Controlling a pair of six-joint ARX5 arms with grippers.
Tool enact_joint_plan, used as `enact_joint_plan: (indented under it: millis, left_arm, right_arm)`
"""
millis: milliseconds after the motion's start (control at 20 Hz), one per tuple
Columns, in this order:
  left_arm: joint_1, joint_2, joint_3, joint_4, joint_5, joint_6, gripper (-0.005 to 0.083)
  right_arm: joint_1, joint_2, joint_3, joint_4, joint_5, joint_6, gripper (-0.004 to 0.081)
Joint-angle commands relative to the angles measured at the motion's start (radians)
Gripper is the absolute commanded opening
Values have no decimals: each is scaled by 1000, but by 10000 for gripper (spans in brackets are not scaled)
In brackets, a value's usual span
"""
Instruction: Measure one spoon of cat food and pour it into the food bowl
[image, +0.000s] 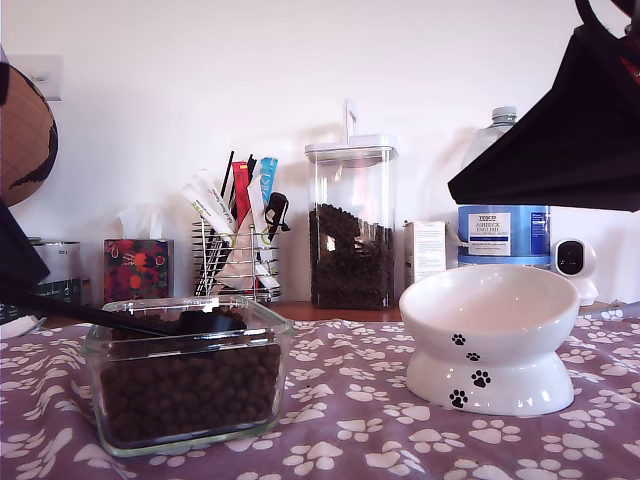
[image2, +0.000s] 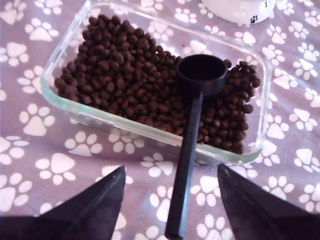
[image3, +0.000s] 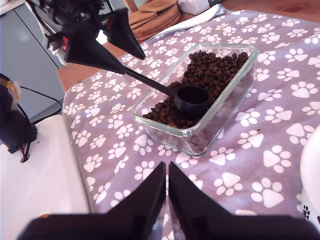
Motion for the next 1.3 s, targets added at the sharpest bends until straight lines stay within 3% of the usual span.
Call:
enact_joint_plan:
  millis: [0, 200, 850, 1250]
  left_arm:
    - [5, 24, -18, 8, 4, 11, 530]
    - [9, 67, -18, 38, 35, 10, 495]
    - [20, 164, -19, 102, 80, 9, 494]
    - [20, 164, -19, 104, 110, 9, 307]
  right_arm:
    - [5, 4, -12, 3, 0, -3, -13]
    - [5, 4, -12, 4, 0, -3, -13]
    - [4, 4, -12, 4, 1, -4, -13]
    - [4, 4, -12, 4, 29, -3, -13]
